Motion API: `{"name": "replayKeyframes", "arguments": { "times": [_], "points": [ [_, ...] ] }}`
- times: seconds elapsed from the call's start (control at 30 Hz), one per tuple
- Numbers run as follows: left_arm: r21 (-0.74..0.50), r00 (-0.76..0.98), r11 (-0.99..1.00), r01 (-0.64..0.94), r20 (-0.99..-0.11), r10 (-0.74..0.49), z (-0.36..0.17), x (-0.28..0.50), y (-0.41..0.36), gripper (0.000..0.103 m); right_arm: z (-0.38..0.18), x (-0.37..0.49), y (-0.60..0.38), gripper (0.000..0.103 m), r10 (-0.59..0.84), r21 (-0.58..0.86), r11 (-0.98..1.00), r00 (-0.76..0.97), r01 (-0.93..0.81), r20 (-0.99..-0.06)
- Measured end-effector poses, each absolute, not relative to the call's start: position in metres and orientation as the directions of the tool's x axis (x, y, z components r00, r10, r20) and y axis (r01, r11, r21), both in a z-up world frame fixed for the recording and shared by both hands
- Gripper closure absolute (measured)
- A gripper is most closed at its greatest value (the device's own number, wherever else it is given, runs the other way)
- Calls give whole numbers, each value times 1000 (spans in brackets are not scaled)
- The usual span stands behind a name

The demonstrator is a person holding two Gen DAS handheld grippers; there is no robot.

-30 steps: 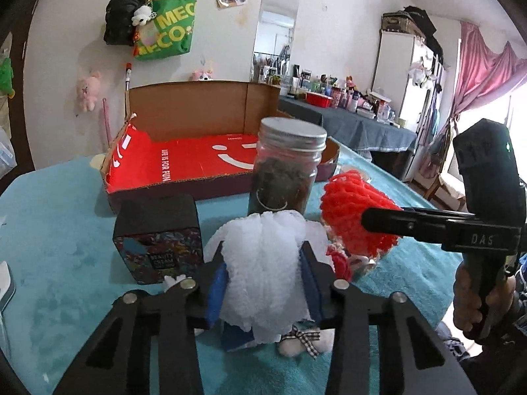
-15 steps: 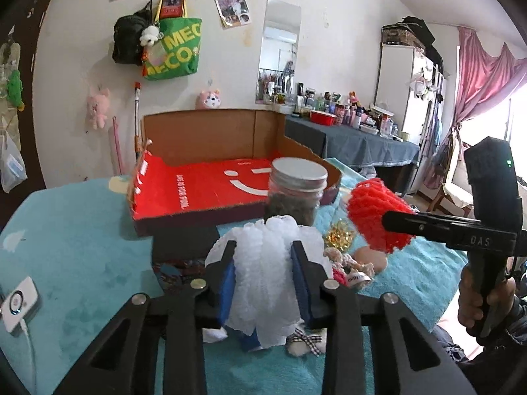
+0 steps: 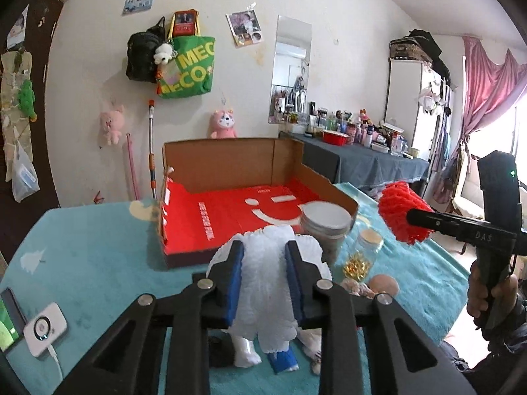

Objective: Organize soft objects
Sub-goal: 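Carry both puffs into the red-lined cardboard box and open both tools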

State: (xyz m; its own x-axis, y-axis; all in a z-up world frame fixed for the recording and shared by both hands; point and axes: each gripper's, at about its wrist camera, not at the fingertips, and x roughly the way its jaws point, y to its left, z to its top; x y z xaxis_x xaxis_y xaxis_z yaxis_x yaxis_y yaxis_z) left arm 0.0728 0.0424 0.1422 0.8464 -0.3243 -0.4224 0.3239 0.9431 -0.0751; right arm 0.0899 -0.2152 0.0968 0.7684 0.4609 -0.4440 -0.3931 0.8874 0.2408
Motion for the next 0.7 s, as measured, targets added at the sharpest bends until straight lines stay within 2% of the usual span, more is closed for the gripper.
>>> {"name": "replayKeyframes", "arguments": {
  "times": [0.43,0.7],
  "points": [
    [-50,863,943,328,-391,-321,169,107,51,83,131,132,-214,64,454,176,891,792,-419,-409],
    [-34,850,932,360,-401,-343,195,173,48,85,157,208,-204,64,431,126,896,766,-426,-477]
  ]
}}
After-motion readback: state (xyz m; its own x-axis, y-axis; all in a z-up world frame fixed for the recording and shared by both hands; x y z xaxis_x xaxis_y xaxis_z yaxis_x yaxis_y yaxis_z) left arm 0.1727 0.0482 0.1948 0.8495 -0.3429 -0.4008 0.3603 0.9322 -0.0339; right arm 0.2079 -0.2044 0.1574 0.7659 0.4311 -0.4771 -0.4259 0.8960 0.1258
